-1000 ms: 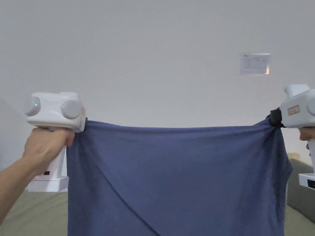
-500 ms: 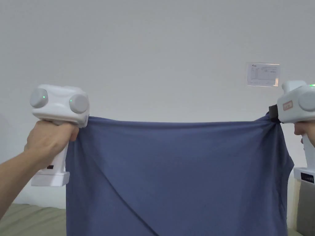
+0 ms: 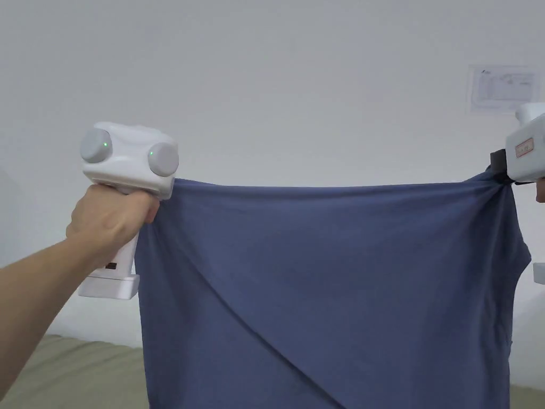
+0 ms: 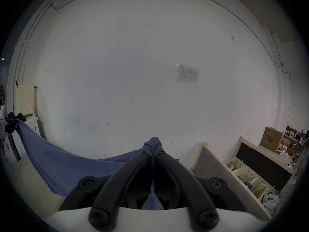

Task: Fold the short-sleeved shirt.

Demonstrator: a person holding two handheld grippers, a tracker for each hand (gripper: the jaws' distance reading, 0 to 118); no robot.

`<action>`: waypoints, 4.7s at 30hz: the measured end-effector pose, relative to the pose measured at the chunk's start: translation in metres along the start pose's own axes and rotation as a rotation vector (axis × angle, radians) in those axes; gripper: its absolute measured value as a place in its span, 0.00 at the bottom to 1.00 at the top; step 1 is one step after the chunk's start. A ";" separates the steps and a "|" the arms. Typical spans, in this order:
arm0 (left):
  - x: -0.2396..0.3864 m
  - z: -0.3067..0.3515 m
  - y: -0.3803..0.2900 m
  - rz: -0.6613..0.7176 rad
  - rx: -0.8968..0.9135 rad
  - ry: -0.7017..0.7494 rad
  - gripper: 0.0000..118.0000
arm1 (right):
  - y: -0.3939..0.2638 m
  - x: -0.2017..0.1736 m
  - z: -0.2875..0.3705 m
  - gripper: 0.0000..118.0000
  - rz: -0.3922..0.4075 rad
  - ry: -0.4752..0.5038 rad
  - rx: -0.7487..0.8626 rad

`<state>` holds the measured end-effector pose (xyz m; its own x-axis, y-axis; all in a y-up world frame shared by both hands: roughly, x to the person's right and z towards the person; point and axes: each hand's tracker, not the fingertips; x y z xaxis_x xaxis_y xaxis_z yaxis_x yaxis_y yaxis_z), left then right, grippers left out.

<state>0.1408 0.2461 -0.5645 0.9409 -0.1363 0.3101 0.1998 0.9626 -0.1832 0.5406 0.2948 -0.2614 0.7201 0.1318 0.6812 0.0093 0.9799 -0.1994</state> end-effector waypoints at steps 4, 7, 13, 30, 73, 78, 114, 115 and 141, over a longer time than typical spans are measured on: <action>0.013 -0.050 -0.062 0.005 -0.080 -0.009 0.00 | -0.067 -0.011 -0.032 0.03 0.006 0.014 -0.082; 0.023 -0.079 -0.131 -0.034 -0.188 -0.046 0.00 | -0.140 -0.017 -0.052 0.03 0.002 0.027 -0.166; 0.020 -0.077 -0.279 -0.080 -0.356 -0.114 0.00 | -0.288 -0.022 -0.019 0.03 -0.050 0.110 -0.309; -0.051 0.071 -0.478 -0.077 -0.574 -0.185 0.00 | -0.488 -0.011 0.183 0.03 -0.095 0.180 -0.549; -0.129 0.340 -0.566 0.064 -0.553 -0.248 0.00 | -0.575 -0.012 0.424 0.00 -0.211 0.156 -0.616; -0.152 0.324 -0.583 0.068 -0.599 -0.226 0.00 | -0.561 -0.032 0.438 0.00 -0.190 0.203 -0.631; -0.118 0.276 -0.557 0.054 -0.694 -0.282 0.00 | -0.612 0.029 0.347 0.08 -0.094 0.318 -0.797; -0.114 0.280 -0.556 0.046 -0.699 -0.280 0.00 | -0.611 0.033 0.347 0.08 -0.093 0.298 -0.802; -0.104 0.157 -0.465 0.018 -0.611 -0.334 0.00 | -0.471 0.021 0.234 0.08 -0.111 0.284 -0.644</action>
<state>-0.0932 -0.1507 -0.3657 0.8303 0.0521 0.5549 0.3954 0.6465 -0.6524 0.3888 -0.1288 0.0115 0.8435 -0.0932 0.5290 0.4375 0.6907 -0.5758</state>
